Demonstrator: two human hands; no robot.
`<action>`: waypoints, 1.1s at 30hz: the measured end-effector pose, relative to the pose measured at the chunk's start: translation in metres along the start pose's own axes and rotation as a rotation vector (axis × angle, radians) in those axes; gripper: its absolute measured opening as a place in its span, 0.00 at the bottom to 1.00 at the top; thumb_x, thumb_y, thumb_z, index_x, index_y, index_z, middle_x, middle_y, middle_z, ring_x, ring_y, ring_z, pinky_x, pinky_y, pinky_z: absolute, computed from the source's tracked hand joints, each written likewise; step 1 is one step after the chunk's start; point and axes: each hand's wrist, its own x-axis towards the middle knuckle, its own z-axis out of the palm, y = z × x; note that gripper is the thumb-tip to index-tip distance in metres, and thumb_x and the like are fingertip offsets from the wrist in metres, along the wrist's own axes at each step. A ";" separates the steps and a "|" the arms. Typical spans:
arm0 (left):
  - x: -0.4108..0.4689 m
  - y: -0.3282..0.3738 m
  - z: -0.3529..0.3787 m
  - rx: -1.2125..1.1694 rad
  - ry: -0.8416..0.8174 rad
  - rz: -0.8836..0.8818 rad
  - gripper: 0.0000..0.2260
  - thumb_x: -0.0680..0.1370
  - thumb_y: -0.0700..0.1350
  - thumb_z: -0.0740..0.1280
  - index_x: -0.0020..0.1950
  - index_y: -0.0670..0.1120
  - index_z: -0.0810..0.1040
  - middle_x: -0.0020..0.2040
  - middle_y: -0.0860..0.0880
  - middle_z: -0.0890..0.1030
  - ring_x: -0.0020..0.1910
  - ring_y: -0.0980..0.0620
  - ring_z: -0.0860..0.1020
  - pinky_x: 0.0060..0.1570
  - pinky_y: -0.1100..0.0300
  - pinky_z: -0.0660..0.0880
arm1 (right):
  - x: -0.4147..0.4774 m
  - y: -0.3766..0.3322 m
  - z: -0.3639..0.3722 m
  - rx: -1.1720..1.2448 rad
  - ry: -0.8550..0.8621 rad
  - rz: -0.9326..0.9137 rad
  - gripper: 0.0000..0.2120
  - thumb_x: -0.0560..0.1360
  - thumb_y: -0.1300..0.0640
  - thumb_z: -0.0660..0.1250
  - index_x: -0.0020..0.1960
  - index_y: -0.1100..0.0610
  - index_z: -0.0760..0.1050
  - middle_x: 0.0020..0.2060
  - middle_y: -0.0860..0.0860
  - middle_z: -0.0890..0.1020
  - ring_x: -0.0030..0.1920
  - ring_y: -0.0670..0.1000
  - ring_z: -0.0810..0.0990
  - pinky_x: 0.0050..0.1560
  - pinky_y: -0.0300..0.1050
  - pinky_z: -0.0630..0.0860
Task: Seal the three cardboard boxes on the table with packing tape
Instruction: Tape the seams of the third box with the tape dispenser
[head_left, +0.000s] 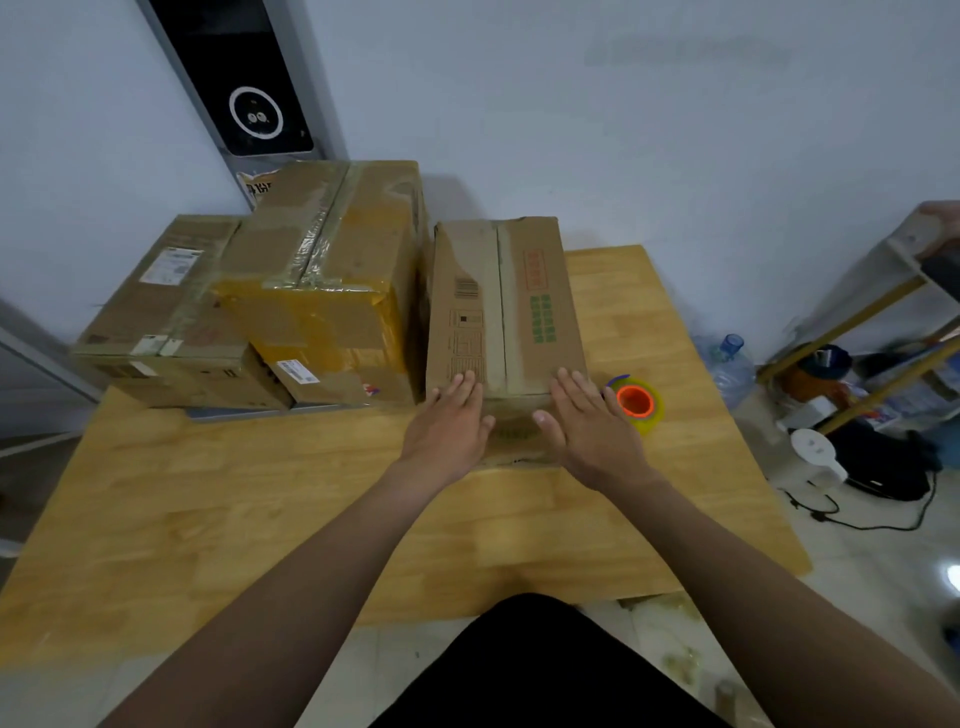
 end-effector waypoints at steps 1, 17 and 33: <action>-0.001 0.000 0.001 0.002 0.001 0.005 0.28 0.87 0.55 0.48 0.84 0.43 0.47 0.84 0.47 0.44 0.83 0.50 0.43 0.81 0.50 0.45 | -0.003 0.003 0.000 -0.008 0.000 0.013 0.52 0.70 0.28 0.20 0.82 0.53 0.52 0.82 0.47 0.51 0.81 0.46 0.46 0.79 0.54 0.46; 0.015 0.010 0.000 -0.488 0.059 -0.340 0.39 0.84 0.63 0.53 0.83 0.41 0.40 0.82 0.39 0.35 0.82 0.41 0.38 0.80 0.45 0.51 | 0.022 -0.025 -0.007 0.026 -0.011 0.233 0.41 0.83 0.37 0.46 0.78 0.72 0.52 0.78 0.70 0.54 0.80 0.65 0.53 0.79 0.55 0.53; 0.047 -0.026 0.019 -1.083 0.056 -0.532 0.39 0.81 0.66 0.60 0.84 0.50 0.47 0.82 0.47 0.61 0.79 0.43 0.62 0.76 0.40 0.62 | 0.046 0.005 -0.005 0.784 -0.108 0.544 0.38 0.84 0.40 0.52 0.81 0.63 0.42 0.77 0.64 0.63 0.75 0.64 0.65 0.70 0.54 0.64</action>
